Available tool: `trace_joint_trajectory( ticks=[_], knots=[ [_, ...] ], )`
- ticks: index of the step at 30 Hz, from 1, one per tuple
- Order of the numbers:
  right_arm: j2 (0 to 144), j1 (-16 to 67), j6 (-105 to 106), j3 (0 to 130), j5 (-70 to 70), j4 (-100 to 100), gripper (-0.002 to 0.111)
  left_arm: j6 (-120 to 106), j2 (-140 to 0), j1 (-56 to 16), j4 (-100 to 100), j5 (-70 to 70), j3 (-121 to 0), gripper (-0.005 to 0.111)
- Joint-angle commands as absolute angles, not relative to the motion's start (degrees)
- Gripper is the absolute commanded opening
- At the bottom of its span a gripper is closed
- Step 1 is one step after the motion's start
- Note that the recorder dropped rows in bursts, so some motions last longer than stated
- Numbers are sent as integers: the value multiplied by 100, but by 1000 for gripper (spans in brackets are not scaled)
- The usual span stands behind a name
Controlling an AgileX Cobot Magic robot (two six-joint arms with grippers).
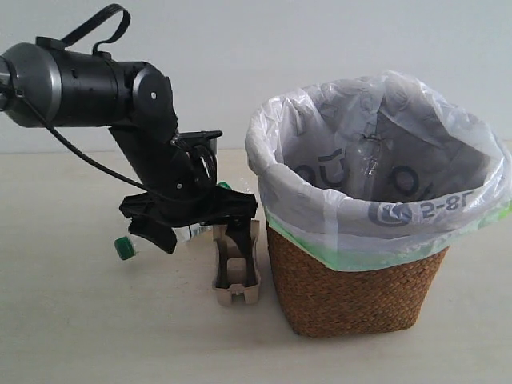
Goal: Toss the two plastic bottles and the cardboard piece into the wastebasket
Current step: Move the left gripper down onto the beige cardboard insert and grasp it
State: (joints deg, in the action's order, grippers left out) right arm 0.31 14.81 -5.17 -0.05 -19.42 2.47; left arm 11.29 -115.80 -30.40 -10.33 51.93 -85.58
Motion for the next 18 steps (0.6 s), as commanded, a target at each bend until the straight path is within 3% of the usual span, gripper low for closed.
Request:
trace_joint_trajectory(
  ticks=[1,18],
  knots=[
    [0,1490,-524,0,-1905,236,13,1077,-11712,-3058,-1227,4863,-8545,107],
    [0,1490,-524,0,-1905,236,13,59,-11866,-3035,-2139,4506,-8545,107]
  ],
)
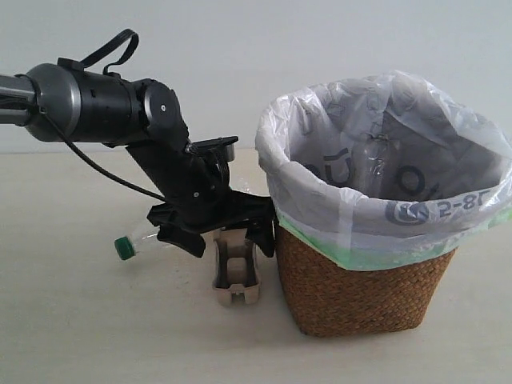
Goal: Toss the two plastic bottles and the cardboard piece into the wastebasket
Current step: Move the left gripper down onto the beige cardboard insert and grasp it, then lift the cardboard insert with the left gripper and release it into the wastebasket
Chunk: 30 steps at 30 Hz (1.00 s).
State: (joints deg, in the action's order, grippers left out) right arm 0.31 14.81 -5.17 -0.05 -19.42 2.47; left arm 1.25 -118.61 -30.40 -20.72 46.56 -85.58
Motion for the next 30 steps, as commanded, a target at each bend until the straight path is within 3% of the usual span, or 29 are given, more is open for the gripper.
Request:
trace_joint_trajectory(
  ticks=[1,23,26,30],
  knots=[
    [0,1490,-524,0,-1905,236,13,59,-11866,-3035,-2074,4495,-8545,107],
    [0,1490,-524,0,-1905,236,13,348,-12371,-3035,-1338,4348,-8542,107],
    [0,1490,-524,0,-1905,236,13,348,-12371,-3035,-1231,4365,-8542,103],
    [0,1490,-524,0,-1905,236,13,235,-12371,-3035,-1139,4506,-8542,90]
  ],
)
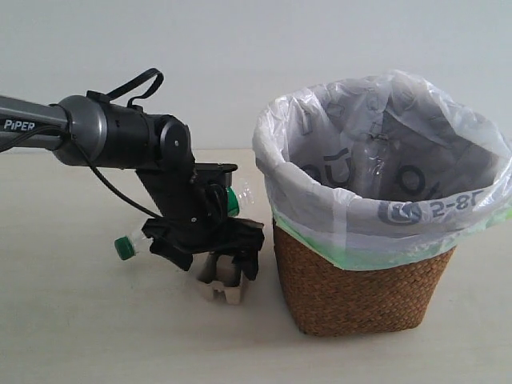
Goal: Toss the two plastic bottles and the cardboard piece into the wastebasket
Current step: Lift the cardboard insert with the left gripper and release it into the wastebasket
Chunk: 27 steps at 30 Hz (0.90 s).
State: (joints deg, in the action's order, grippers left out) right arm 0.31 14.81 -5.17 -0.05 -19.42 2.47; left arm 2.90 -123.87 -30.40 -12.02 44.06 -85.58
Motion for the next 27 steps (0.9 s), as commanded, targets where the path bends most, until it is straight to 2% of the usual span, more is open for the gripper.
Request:
trace_joint_trajectory(
  ticks=[1,3,4,5,7,9,10,17,27],
  knots=[
    [0,1490,-524,0,-1905,236,13,235,-12371,-3035,-1139,4521,-8542,90],
    [0,1490,-524,0,-1905,236,13,235,-12371,-3035,-1139,4539,-8542,85],
    [0,1490,-524,0,-1905,236,13,271,-12371,-3035,-1128,4621,-8542,76],
    [0,1490,-524,0,-1905,236,13,271,-12371,-3035,-1114,4664,-8542,64],
    [0,1490,-524,0,-1905,236,13,271,-12371,-3035,-1079,4875,-8542,28],
    [0,1490,-524,0,-1905,236,13,271,-12371,-3035,-1049,5007,-8542,8],
    [0,1490,-524,0,-1905,236,13,306,-12371,-3035,-1024,5116,-8542,4],
    [0,1490,-524,0,-1905,236,13,343,-12285,-3045,-985,5591,-8219,4],
    [0,1490,-524,0,-1905,236,13,251,-11034,-2776,-937,4237,-6253,4]
  ],
)
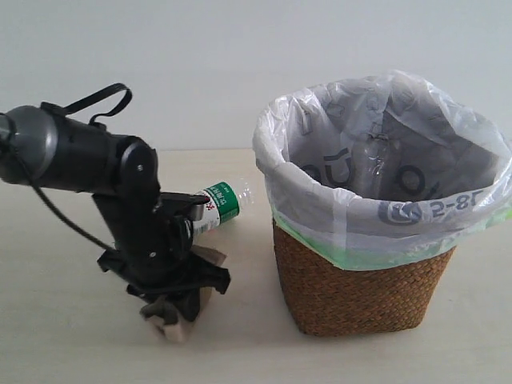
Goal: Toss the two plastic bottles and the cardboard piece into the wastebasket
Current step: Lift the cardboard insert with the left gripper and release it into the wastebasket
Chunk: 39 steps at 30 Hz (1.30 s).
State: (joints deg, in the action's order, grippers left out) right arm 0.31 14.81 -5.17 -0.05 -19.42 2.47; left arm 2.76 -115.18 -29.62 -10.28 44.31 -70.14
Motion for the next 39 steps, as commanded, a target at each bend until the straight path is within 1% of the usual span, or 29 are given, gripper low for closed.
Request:
trace_joint_trajectory(
  ticks=[1,7,12,16,20,25,28,32,35,37,39],
  knots=[
    [0,1490,-524,0,-1905,236,13,251,-10814,-2715,-937,4109,-6045,4],
    [0,1490,-524,0,-1905,236,13,262,-9176,-2272,-921,3954,-5220,4],
    [0,1490,-524,0,-1905,236,13,297,-7819,-1945,-734,4666,-4932,4],
    [0,1490,-524,0,-1905,236,13,668,-7229,-1649,-240,5167,-4861,4],
    [0,1490,-524,0,-1905,236,13,1081,-7075,-1453,521,5666,-4861,4],
    [0,1490,-524,0,-1905,236,13,2083,-7075,-1106,1421,5892,-4861,4],
    [0,1490,-524,0,-1905,236,13,2125,-7075,-924,1435,5831,-4861,4],
    [0,1490,-524,0,-1905,236,13,2125,-7088,-897,1407,5457,-4876,4],
    [0,1490,-524,0,-1905,236,13,1921,-7260,-897,951,4852,-5050,4],
    [0,1490,-524,0,-1905,236,13,1123,-7504,-897,61,4511,-5266,4],
    [0,1490,-524,0,-1905,236,13,-116,-7901,-897,-1478,4375,-5651,5]
  ],
)
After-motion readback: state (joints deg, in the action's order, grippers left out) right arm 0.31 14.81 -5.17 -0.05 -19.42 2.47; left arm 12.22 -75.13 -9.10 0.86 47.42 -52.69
